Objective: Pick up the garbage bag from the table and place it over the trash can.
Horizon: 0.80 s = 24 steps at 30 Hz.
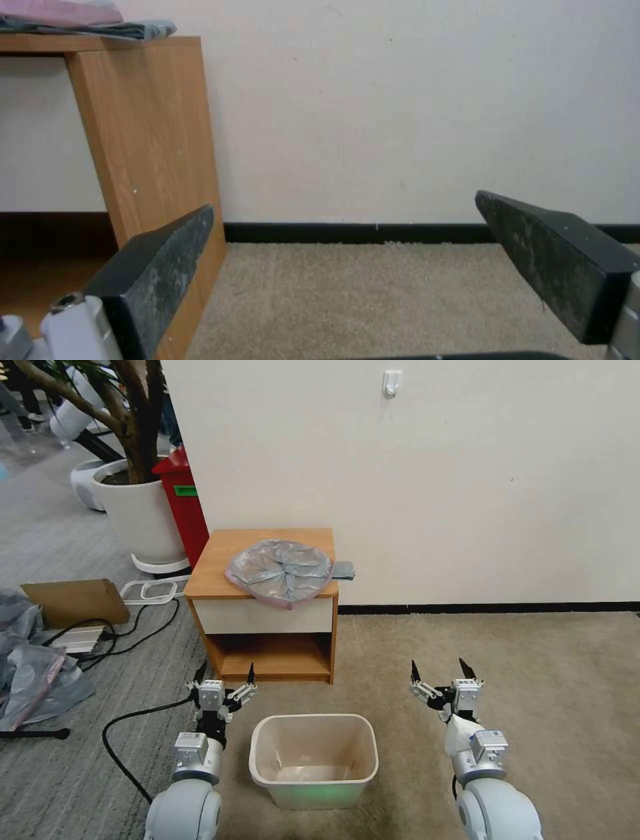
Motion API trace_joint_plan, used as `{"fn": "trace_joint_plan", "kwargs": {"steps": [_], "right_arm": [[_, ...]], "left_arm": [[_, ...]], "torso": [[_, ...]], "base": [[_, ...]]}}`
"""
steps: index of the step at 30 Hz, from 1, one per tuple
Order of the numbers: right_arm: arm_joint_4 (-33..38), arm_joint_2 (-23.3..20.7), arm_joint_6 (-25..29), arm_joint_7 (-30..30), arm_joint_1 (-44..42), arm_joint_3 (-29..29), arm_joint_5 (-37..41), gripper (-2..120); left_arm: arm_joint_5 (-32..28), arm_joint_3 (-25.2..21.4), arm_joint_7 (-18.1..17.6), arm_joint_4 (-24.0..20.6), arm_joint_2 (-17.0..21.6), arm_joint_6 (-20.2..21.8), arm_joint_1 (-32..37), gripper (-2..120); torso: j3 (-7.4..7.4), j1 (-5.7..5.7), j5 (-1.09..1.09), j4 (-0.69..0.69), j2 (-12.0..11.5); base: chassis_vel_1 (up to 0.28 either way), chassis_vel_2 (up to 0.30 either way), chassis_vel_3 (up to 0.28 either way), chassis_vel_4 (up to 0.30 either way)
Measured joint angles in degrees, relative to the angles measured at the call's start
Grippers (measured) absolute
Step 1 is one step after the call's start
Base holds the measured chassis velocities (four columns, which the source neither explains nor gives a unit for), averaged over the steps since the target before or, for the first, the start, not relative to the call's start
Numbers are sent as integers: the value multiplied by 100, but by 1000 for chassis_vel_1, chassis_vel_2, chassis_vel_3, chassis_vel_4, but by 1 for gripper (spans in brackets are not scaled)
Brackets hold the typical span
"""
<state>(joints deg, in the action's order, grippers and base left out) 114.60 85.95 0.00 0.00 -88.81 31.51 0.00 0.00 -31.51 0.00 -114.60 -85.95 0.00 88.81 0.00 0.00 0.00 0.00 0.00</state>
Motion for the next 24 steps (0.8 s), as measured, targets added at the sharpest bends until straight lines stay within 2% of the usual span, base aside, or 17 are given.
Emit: {"fn": "trace_joint_plan", "kwargs": {"steps": [24], "right_arm": [[0, 0, 0, 0, 0, 0, 0, 100]], "left_arm": [[0, 0, 0, 0, 0, 0, 0, 100]], "torso": [[0, 0, 0, 0, 0]], "base": [[0, 0, 0, 0]]}}
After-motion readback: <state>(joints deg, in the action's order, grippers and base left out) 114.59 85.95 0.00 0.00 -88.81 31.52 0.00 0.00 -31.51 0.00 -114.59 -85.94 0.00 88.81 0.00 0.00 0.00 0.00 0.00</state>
